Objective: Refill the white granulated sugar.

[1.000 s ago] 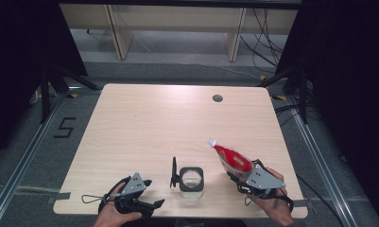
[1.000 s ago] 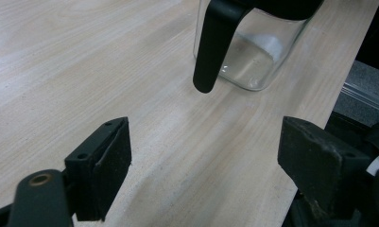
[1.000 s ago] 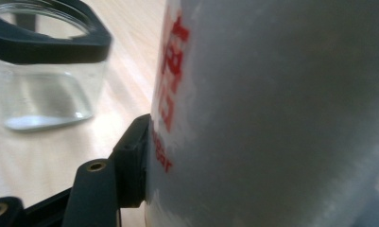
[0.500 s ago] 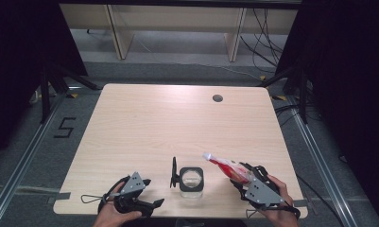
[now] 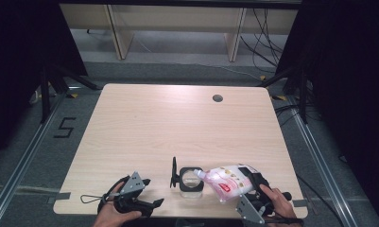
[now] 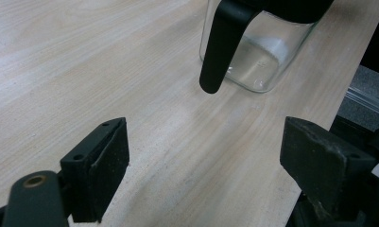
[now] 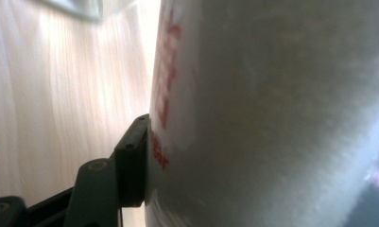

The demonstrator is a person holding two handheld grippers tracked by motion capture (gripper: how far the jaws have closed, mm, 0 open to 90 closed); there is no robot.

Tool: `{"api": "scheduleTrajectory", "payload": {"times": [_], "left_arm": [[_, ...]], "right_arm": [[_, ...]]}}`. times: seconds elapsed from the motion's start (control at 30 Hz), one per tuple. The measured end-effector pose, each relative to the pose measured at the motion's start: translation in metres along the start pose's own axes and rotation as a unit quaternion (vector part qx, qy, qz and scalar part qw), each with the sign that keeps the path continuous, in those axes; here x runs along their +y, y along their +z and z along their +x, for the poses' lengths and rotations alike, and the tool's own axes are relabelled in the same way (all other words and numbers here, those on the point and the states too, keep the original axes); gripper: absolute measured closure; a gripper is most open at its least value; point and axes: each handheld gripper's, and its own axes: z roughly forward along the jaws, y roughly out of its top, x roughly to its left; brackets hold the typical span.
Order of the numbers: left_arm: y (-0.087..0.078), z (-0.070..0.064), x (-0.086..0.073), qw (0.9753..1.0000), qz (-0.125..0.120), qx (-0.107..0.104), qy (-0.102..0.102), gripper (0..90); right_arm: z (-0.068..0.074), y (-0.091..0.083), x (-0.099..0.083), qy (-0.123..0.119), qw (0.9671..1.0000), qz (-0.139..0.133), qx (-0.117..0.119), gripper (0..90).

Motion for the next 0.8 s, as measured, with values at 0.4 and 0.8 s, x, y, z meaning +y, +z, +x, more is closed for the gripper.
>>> {"api": "scheduleTrajectory", "payload": {"times": [0.4,0.8], "left_arm": [[0.001,0.000,0.000,1.0000,-0.001,-0.001,-0.003,16.0],[0.002,-0.001,0.000,1.0000,-0.004,-0.001,-0.004,16.0]], "right_arm": [[0.007,-0.005,0.008,-0.136,0.9884,0.051,-0.045,42.1],[0.003,-0.007,0.013,-0.188,0.9785,0.055,-0.064,42.4]]}}
